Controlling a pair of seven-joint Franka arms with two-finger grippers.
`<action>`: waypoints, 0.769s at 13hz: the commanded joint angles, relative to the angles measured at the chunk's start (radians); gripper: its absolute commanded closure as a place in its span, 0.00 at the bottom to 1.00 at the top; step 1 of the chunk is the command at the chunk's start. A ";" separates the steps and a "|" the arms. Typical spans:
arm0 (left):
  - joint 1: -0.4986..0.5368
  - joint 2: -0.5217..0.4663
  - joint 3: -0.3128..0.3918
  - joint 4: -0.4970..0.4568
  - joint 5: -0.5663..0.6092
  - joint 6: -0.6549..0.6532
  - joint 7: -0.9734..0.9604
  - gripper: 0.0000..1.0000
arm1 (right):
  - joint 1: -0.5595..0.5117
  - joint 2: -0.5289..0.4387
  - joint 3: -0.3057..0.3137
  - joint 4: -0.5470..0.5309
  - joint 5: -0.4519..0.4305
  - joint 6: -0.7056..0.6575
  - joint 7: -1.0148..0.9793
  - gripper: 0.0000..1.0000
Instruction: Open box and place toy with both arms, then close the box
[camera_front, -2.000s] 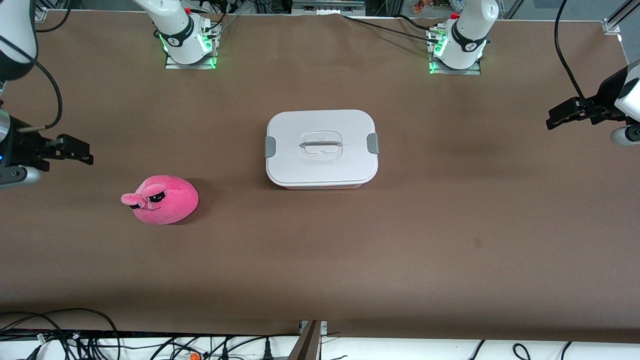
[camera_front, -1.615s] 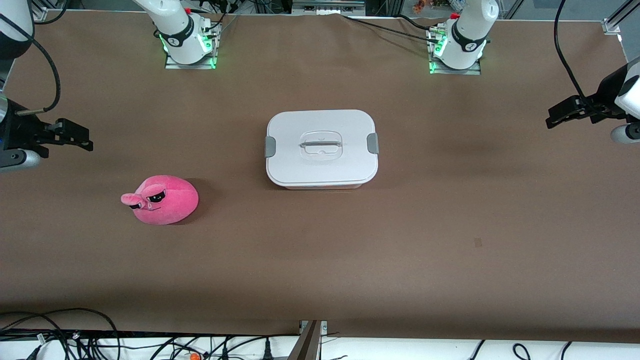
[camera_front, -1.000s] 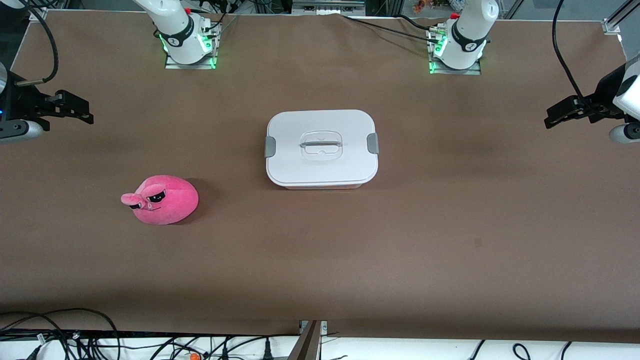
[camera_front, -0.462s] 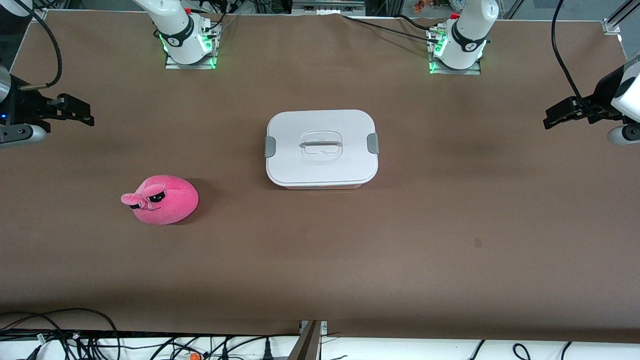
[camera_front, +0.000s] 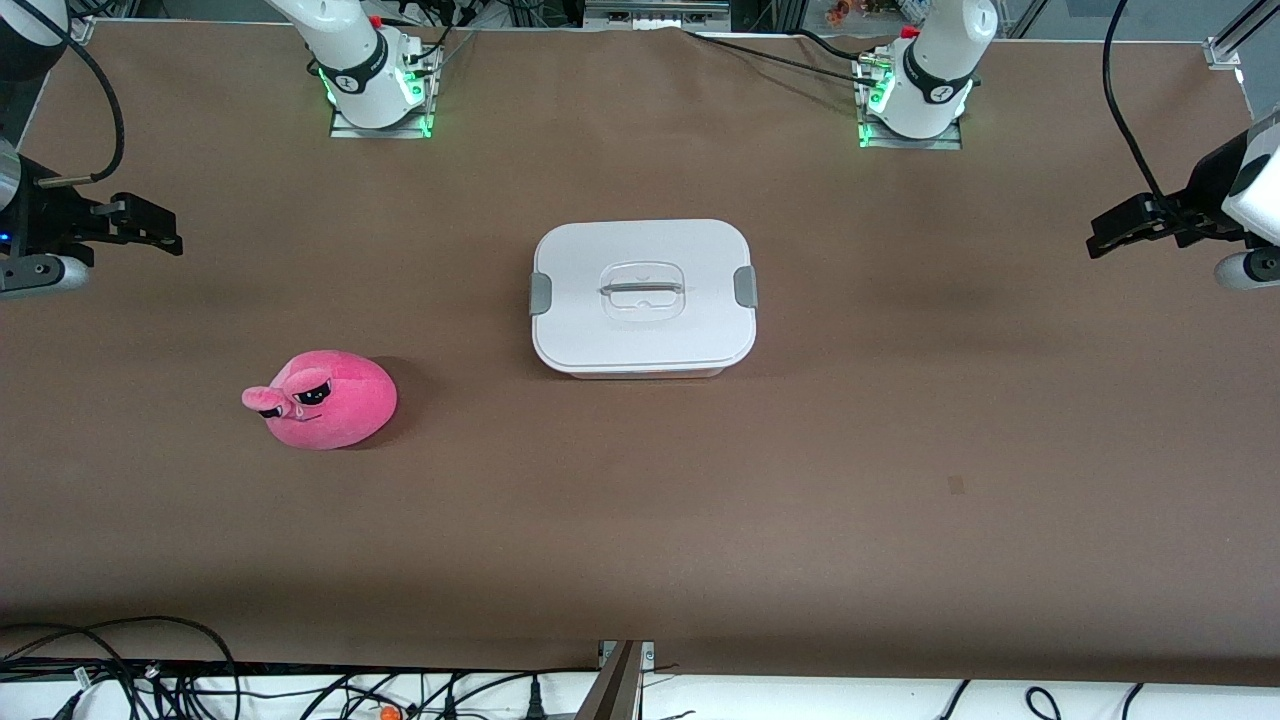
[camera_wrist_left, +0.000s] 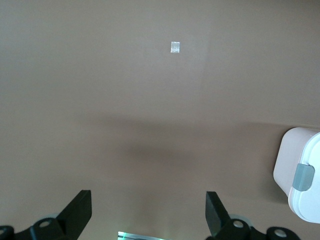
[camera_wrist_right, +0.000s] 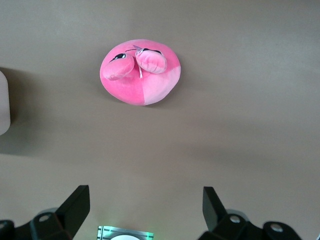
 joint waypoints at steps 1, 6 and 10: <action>0.000 -0.007 0.004 -0.006 -0.023 -0.006 -0.007 0.00 | -0.002 -0.005 0.003 -0.009 -0.015 0.003 0.002 0.00; 0.000 -0.007 0.004 -0.006 -0.023 -0.009 -0.007 0.00 | -0.002 -0.003 0.003 -0.009 -0.017 0.015 0.002 0.00; 0.000 -0.007 0.002 -0.006 -0.023 -0.009 -0.007 0.00 | -0.002 0.000 0.003 -0.009 -0.017 0.015 0.002 0.00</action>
